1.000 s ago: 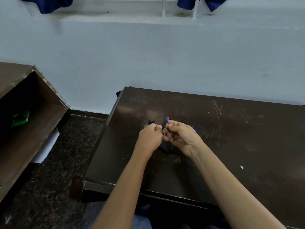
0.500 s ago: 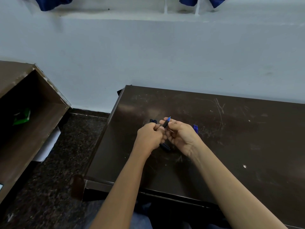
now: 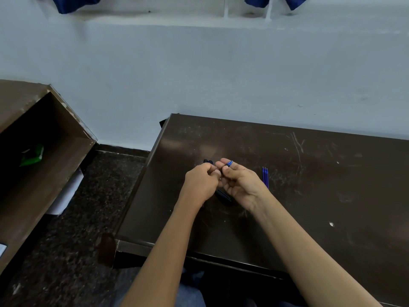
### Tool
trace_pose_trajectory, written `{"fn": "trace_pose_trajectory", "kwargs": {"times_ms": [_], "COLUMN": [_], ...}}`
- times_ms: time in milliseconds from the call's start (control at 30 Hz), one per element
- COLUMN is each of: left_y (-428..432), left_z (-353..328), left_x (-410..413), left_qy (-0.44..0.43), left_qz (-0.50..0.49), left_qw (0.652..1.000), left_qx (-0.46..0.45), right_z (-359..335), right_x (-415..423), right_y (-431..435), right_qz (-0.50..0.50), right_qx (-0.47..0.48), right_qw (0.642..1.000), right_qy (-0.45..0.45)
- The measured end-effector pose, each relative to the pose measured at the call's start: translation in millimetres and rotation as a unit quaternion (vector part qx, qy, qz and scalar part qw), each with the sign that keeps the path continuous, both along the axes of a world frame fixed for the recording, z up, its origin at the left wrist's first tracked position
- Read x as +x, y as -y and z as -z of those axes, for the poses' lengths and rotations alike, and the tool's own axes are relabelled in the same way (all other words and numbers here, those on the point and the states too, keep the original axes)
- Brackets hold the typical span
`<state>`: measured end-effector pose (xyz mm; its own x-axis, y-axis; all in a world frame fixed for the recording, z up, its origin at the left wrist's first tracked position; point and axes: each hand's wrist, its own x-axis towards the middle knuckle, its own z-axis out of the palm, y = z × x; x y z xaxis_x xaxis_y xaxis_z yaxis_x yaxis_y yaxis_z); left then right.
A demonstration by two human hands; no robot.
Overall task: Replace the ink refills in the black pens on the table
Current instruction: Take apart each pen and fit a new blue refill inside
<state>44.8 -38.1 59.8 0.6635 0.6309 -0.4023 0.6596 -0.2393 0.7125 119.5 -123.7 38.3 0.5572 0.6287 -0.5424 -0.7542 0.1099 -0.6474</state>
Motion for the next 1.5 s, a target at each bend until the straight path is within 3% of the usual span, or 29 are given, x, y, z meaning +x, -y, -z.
{"fn": "trace_pose_trajectory", "kwargs": {"times_ms": [133, 400, 867, 933, 1000, 1067, 1133, 1200, 1267, 1500], "left_y": [-1.5, -4.3, -11.1, -11.8, -13.1, -14.9, -16.5, -17.1, -16.5, -16.4], "left_z": [0.1, 1.8, 5.8, 5.9, 5.9, 6.0, 5.8, 6.0, 6.0, 2.0], "left_x": [-0.2, -2.6, -6.1, -6.9, -8.0, -8.9, -9.4, -9.6, -10.1, -12.4], "left_qy": [0.004, -0.003, -0.015, -0.03, -0.034, -0.025, -0.021, -0.017, -0.013, -0.015], "left_qz": [-0.002, 0.004, 0.04, 0.04, 0.027, 0.015, 0.009, 0.004, -0.002, -0.003], "left_qw": [1.0, 1.0, 0.999, 0.999, 0.998, 0.998, 0.998, 0.998, 0.998, 0.998], "left_qx": [0.015, 0.004, 0.001, 0.012, 0.034, 0.052, 0.057, 0.058, 0.057, 0.059], "right_z": [1.2, 7.3, 10.7, 12.1, 17.1, 25.4, 32.9, 38.2, 39.9, 44.2], "right_x": [-1.1, -2.3, 22.5, 27.2, 28.0, 24.5, 18.6, 12.7, 8.5, 3.5], "right_y": [-2.0, -0.2, 5.5, 8.5, 11.4, 14.7, 16.8, 16.9, 15.7, 10.5], "right_qz": [0.005, -0.021, 0.135, 0.143, 0.102, 0.01, -0.083, -0.153, -0.207, -0.254], "right_qx": [0.028, -0.022, 0.037, 0.015, -0.068, -0.199, -0.313, -0.372, -0.411, -0.422], "right_qw": [0.999, 0.999, 0.99, 0.99, 0.988, 0.946, 0.858, 0.778, 0.721, 0.698], "right_qy": [-0.027, 0.028, -0.031, 0.0, 0.099, 0.255, 0.398, 0.483, 0.518, 0.52]}}
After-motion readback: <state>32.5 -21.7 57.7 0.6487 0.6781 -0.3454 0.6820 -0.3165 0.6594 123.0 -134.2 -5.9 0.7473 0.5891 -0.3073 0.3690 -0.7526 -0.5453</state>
